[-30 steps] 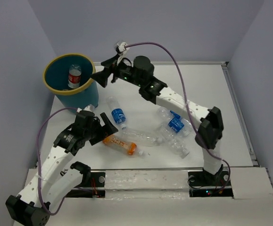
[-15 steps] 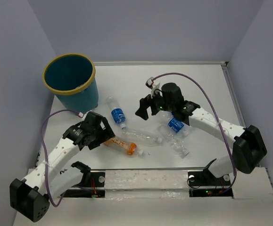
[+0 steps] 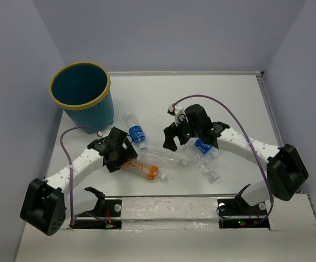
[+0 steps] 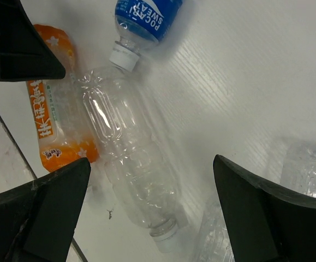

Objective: Put the plastic bottles in the bin

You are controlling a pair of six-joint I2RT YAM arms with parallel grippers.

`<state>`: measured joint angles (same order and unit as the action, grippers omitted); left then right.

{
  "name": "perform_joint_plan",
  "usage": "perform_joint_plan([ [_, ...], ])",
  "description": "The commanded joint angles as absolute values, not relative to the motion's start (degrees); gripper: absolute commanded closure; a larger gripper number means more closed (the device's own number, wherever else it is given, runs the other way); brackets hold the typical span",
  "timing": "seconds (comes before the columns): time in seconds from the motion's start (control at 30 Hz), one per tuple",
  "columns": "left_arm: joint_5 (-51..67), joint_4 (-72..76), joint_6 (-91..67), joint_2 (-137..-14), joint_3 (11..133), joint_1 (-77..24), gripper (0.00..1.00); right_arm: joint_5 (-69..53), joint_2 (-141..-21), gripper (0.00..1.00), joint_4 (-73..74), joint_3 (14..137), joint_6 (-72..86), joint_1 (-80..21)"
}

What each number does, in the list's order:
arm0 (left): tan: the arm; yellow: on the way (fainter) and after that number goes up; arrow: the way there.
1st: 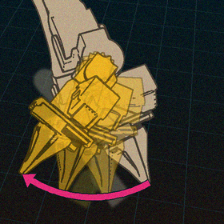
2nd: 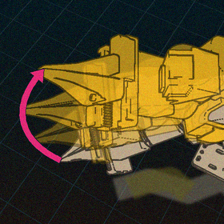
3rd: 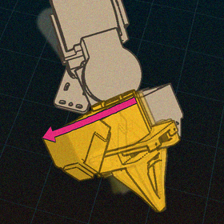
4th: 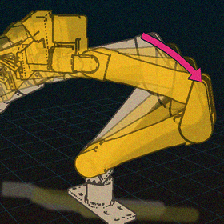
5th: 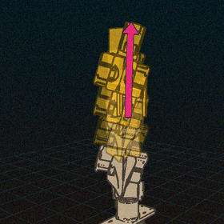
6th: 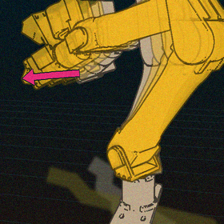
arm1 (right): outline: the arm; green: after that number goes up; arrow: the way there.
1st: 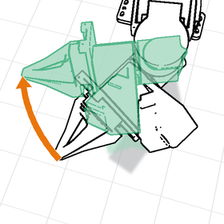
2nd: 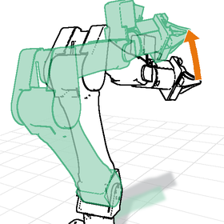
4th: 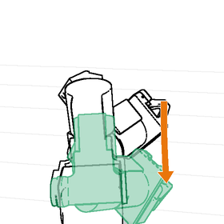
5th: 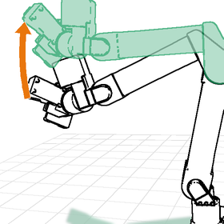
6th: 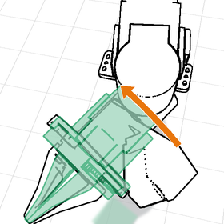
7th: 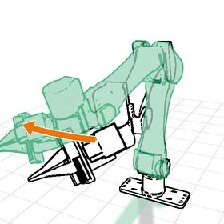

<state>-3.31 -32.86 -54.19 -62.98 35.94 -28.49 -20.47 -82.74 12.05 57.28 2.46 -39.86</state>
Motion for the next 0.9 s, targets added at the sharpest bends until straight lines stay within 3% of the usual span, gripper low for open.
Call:
perform_joint_plan([
  [0.0,-5.8,-29.89,-55.02,-64.51,35.07,-28.65,0.01,-23.2,-85.86,0.0,13.36,59.85,-1.31,-41.66],
  [0.13,-7.91,-28.21,-54.93,-67.67,34.89,-28.65,0.02,-23.73,-91.56,0.0,15.37,63.62,-2.63,-43.95],
  [0.37,-10.54,-27.51,-54.76,-67.94,34.01,-28.65,0.17,-22.86,-97.2,0.0,15.82,66.88,-3.43,-45.61],
  [0.7,-11.96,-29.61,-50.28,-64.26,35.33,-28.65,0.57,-20.66,-104.59,0.02,14.77,70.05,-1.94,-48.52],
  [0.87,-12.39,-35.49,-47.03,-59.25,38.93,-28.74,0.58,-20.13,-106.26,0.06,13.98,70.66,-0.62,-50.45],
])
